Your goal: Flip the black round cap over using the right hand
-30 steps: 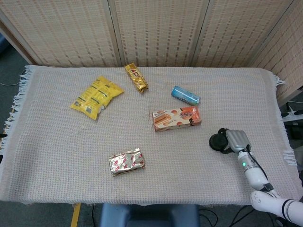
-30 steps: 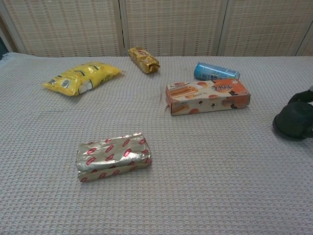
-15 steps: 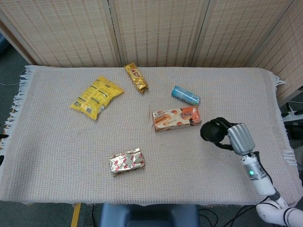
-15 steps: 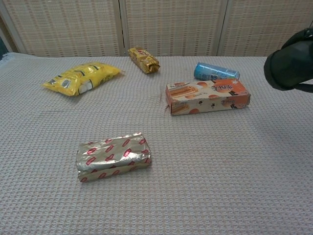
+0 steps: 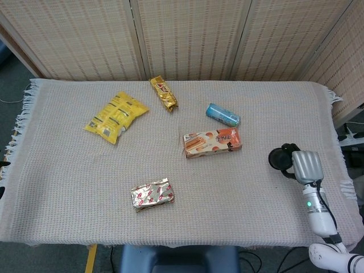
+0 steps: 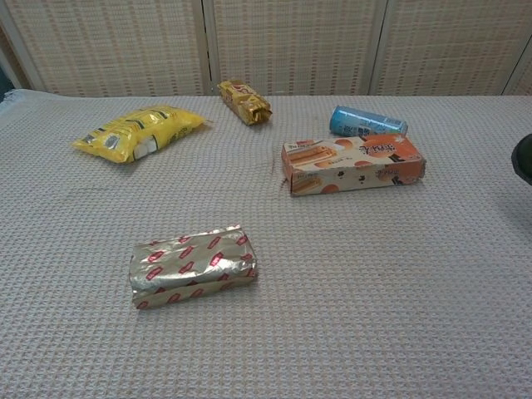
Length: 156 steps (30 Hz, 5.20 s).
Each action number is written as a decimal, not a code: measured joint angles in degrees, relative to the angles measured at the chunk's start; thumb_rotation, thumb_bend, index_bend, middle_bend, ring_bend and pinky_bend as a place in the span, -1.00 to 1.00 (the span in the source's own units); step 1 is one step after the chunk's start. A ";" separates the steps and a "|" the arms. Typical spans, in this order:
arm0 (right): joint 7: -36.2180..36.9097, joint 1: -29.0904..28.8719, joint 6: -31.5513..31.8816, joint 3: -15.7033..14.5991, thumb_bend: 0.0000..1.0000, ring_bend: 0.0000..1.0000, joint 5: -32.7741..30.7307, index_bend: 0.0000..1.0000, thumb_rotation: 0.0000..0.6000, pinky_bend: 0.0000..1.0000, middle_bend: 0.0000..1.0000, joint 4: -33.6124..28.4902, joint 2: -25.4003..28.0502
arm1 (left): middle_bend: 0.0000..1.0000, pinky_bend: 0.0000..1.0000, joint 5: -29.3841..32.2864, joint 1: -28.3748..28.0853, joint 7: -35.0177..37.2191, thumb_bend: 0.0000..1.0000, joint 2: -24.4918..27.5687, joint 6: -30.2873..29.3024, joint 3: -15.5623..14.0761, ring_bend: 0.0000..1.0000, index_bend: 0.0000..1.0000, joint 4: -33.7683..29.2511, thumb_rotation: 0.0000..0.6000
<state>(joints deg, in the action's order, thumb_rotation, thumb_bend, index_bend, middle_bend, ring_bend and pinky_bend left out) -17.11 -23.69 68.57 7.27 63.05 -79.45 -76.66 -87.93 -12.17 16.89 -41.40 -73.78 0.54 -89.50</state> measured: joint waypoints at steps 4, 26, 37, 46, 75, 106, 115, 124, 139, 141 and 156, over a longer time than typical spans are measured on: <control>-5.53 -0.30 -4.72 0.98 -0.59 0.31 -6.95 0.23 1.00 0.58 0.05 -3.80 1.09 | -1.00 -0.52 0.02 -0.11 -0.09 -0.10 0.01 0.25 -0.03 -1.00 -0.58 -0.04 1.00; 39.25 1.51 18.38 -1.92 -0.59 0.28 29.93 0.22 1.00 0.57 0.05 18.35 -5.52 | -1.00 -0.52 0.12 -0.28 -0.48 -0.10 0.04 0.70 -0.12 -1.00 -0.59 -0.29 1.00; 14.40 -0.96 -12.01 -0.57 -0.59 0.25 5.45 0.21 1.00 0.57 0.05 -0.45 1.32 | -1.00 -0.51 0.43 -0.42 -0.45 -0.11 0.29 1.26 -0.16 -1.00 -0.59 -0.48 1.00; 5.98 -5.27 -19.82 0.57 -0.59 0.09 -5.33 0.19 1.00 0.42 -0.02 -1.37 0.91 | -1.00 -0.51 0.52 -0.33 -0.12 -0.11 0.47 1.25 -0.16 -1.00 -0.59 -0.49 1.00; 3.47 -7.22 -23.64 -2.79 -0.66 -1.00 -7.68 -1.00 1.00 -1.00 -1.00 -1.91 3.61 | -1.00 -0.50 0.34 -0.33 -0.06 -0.11 0.52 1.24 -0.22 -1.00 -0.59 -0.47 1.00; 8.10 -5.03 -18.52 -2.88 -0.59 -1.00 -1.71 -0.48 1.00 -0.89 -1.00 -5.37 5.19 | -1.00 -0.50 0.63 -0.51 -0.85 -0.10 0.43 1.81 -0.23 -1.00 -0.59 -0.70 1.00; 9.98 -4.40 -16.18 -2.78 -0.40 -0.97 1.75 -0.26 1.00 -0.72 -0.97 -3.75 4.09 | -1.00 -0.50 0.66 -0.49 -0.77 -0.10 0.45 1.77 -0.22 -1.00 -0.58 -0.71 1.00; 12.26 -3.39 -13.90 -2.67 -0.26 -0.79 4.66 -0.12 1.00 -0.62 -0.81 -2.56 3.44 | -1.00 -0.50 0.53 -0.48 -0.93 -0.10 0.43 1.75 -0.27 -1.00 -0.59 -0.79 1.00; 11.08 4.02 -0.60 -4.72 -0.18 -0.68 11.81 -0.07 1.00 -0.44 -0.66 -9.37 9.70 | -1.00 -0.50 0.50 -0.37 -0.67 -0.10 0.58 1.55 -0.27 -1.00 -0.59 -0.93 1.00; 8.73 5.71 0.69 -5.09 -0.18 -0.67 10.72 -0.07 1.00 -0.43 -0.65 -10.18 10.47 | -1.00 -0.50 0.50 -0.40 -0.77 -0.10 0.55 1.63 -0.28 -1.00 -0.59 -0.97 1.00; 10.53 6.47 -9.48 -5.44 -0.29 -0.77 2.69 -0.36 1.00 -0.47 -0.67 -1.89 8.34 | -1.00 -0.50 0.67 -0.57 -0.90 -0.10 0.64 2.14 -0.32 -1.00 -0.58 -1.26 1.00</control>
<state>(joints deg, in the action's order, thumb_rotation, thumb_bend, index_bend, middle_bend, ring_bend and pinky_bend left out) -6.58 -17.22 59.09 1.83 65.74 -81.34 -68.32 -87.27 -12.74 15.99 -40.76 -71.64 0.22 -90.76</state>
